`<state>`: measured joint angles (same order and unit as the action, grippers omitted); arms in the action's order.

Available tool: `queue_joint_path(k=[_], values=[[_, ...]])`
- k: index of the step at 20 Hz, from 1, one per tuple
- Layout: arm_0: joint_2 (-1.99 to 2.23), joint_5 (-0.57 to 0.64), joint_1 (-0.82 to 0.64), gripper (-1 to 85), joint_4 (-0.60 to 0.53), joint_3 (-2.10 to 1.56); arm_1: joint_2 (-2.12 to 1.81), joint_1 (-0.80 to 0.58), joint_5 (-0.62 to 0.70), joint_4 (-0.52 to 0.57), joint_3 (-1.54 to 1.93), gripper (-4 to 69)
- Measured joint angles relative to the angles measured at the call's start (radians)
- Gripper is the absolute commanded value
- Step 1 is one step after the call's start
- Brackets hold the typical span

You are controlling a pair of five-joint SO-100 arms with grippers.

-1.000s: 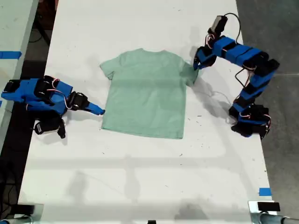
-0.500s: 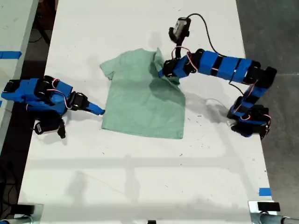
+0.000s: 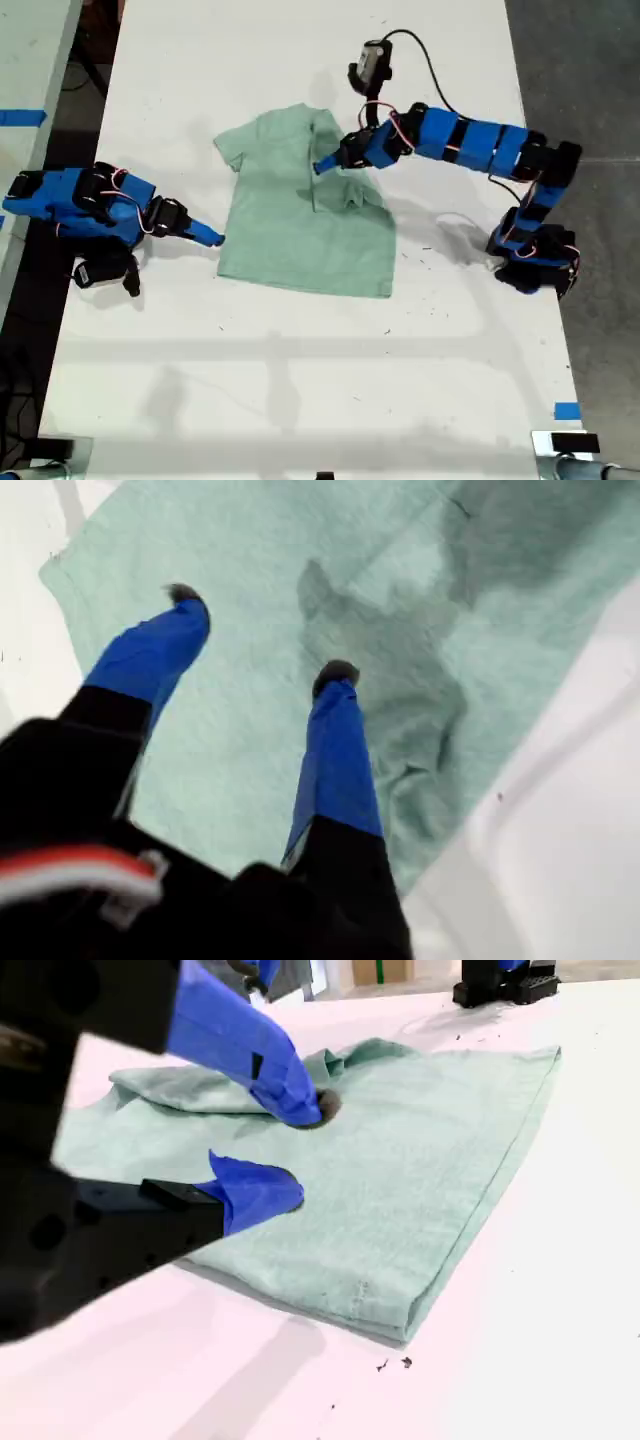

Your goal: Fold t shirt

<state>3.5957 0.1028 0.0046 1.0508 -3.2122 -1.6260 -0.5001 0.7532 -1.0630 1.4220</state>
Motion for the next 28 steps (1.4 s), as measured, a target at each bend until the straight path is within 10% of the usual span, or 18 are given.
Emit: queue_joint_path(k=[7, 10, 15, 28], values=[[0.000, 0.000, 0.000, 9.8, 0.000, 0.000, -1.043, 0.137, -0.152, 0.281, 1.137, 0.5], [0.002, 0.000, 0.000, 9.8, 0.000, 0.000, -1.644, 0.129, -0.278, 0.114, 1.603, 0.8], [0.002, 0.000, 0.000, 9.8, 0.000, 0.000, -1.864, 0.095, -0.394, -0.048, 1.629, 0.7], [0.002, 0.000, 0.000, 9.8, 0.000, 0.000, -1.867, 0.098, -0.448, -0.071, 1.632, 0.7]])
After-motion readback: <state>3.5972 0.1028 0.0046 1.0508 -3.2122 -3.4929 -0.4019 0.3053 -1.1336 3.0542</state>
